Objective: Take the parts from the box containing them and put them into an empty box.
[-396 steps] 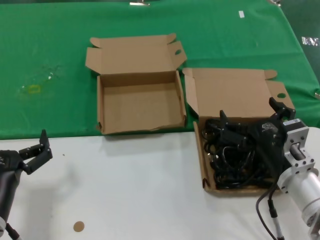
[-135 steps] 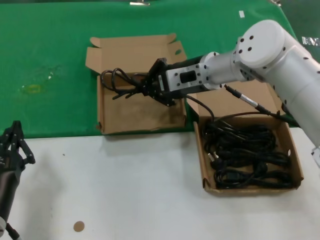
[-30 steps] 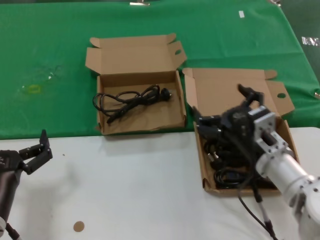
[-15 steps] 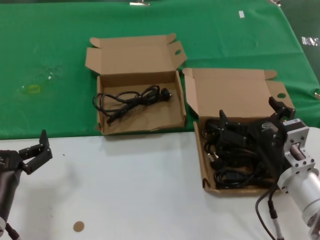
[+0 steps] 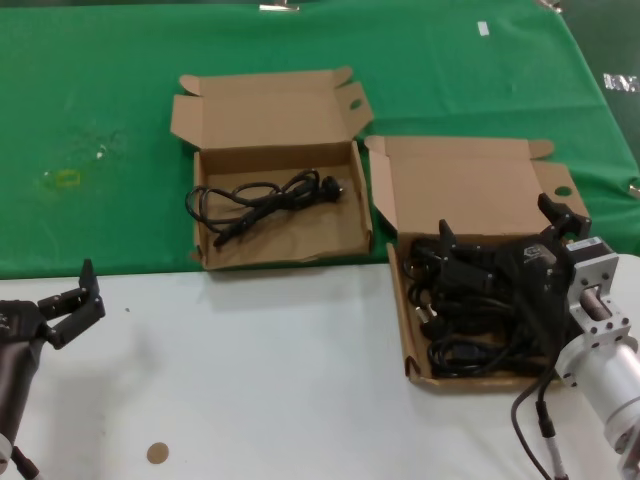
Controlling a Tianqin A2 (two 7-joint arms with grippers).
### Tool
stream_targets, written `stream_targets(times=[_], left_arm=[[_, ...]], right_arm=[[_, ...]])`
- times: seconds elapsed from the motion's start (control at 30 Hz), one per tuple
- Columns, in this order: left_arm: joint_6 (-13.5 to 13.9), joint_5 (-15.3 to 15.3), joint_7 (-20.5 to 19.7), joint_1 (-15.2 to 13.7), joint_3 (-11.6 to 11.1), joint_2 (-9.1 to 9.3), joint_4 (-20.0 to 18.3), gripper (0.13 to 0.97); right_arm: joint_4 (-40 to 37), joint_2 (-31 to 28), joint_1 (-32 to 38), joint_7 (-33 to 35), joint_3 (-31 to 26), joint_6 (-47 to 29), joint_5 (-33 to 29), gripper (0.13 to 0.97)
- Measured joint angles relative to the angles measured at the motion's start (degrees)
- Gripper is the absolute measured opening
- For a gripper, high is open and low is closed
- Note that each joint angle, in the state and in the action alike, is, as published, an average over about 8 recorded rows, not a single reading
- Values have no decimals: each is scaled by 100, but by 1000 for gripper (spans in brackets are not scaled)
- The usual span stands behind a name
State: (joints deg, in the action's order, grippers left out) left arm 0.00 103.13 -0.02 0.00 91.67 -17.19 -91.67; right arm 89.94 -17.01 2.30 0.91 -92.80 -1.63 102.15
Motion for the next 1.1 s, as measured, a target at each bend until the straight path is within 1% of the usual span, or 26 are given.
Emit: stream_targets(times=[1.1], left_arm=[[0, 0, 2, 0, 0, 0, 0, 966]], right_arm=[[0, 0, 0, 0, 0, 0, 0, 966]])
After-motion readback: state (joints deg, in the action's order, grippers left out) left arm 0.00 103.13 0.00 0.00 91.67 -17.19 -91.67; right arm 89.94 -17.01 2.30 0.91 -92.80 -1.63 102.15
